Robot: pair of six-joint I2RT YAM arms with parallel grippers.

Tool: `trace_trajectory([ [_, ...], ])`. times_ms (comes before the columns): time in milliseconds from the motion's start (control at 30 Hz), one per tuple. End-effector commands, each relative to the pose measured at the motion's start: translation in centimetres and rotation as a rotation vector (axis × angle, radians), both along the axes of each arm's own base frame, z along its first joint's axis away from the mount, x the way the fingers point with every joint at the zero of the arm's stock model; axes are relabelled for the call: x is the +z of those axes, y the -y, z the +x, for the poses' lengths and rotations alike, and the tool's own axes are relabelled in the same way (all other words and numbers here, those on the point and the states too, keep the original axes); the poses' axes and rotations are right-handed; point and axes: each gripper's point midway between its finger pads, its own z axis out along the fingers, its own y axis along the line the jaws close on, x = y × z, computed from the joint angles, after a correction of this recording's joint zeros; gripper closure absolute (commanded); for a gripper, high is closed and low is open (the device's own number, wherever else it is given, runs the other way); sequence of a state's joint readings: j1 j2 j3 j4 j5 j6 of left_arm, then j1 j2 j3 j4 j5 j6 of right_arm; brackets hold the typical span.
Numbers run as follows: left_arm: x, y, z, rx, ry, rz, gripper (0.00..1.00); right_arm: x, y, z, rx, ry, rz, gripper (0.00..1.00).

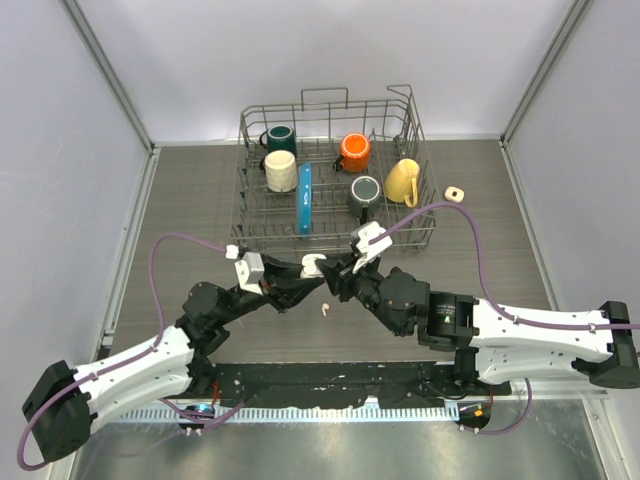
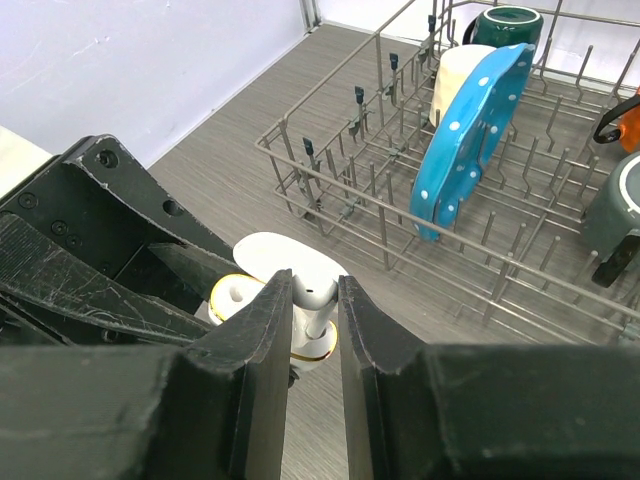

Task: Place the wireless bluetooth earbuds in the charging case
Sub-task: Place the earbud in the charging case.

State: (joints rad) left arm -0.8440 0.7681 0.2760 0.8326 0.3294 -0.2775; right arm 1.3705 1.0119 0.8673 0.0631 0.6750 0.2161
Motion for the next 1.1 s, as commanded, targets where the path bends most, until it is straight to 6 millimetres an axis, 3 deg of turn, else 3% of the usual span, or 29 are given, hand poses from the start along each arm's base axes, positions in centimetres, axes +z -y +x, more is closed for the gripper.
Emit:
trace_trajectory([
  [0, 4.0, -1.4, 0.5, 0.079, 0.097, -0.118, 1.00, -0.5, -0.5, -1.0, 0.056, -0.027, -0.022, 0.99],
  [1067, 4.1, -2.3, 1.6, 0.157, 0.108, -0.141, 1.00, -0.4, -1.1, -0.9, 0.053, -0.039, -0.015, 0.99],
])
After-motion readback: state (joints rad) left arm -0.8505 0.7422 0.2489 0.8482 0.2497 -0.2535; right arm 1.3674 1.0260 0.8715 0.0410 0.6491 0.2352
